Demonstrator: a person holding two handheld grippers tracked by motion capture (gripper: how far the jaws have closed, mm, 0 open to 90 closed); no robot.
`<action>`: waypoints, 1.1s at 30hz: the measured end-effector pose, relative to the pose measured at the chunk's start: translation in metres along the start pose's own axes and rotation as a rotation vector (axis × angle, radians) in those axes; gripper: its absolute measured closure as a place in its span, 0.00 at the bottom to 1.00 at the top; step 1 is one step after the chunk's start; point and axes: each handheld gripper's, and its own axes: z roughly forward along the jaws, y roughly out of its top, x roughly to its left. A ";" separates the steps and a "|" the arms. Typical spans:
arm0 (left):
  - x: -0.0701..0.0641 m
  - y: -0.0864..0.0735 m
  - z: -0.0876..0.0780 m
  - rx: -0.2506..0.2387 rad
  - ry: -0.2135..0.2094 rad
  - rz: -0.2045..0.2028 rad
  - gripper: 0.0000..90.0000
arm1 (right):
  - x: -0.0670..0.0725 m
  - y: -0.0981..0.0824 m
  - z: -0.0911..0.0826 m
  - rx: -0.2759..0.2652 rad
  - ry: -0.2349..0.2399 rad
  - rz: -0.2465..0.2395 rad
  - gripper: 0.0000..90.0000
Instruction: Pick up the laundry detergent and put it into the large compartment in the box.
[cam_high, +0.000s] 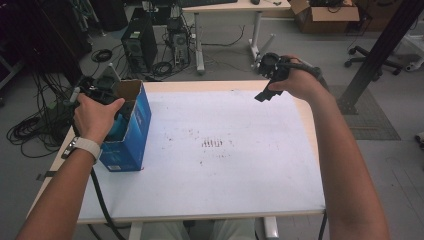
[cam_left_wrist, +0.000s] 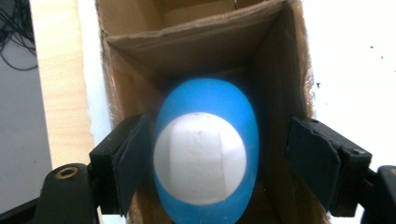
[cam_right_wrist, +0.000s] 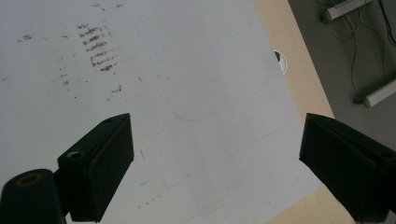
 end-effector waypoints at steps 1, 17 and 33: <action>0.000 0.000 -0.001 -0.002 0.001 0.002 0.25 | 0.000 0.000 0.000 -0.002 0.000 -0.002 0.11; -0.009 0.000 -0.033 -0.025 0.002 0.027 0.24 | 0.002 -0.001 -0.006 -0.008 -0.006 0.002 0.11; -0.042 -0.001 -0.079 -0.042 -0.024 0.112 0.23 | 0.005 0.000 -0.010 -0.009 -0.012 0.002 0.11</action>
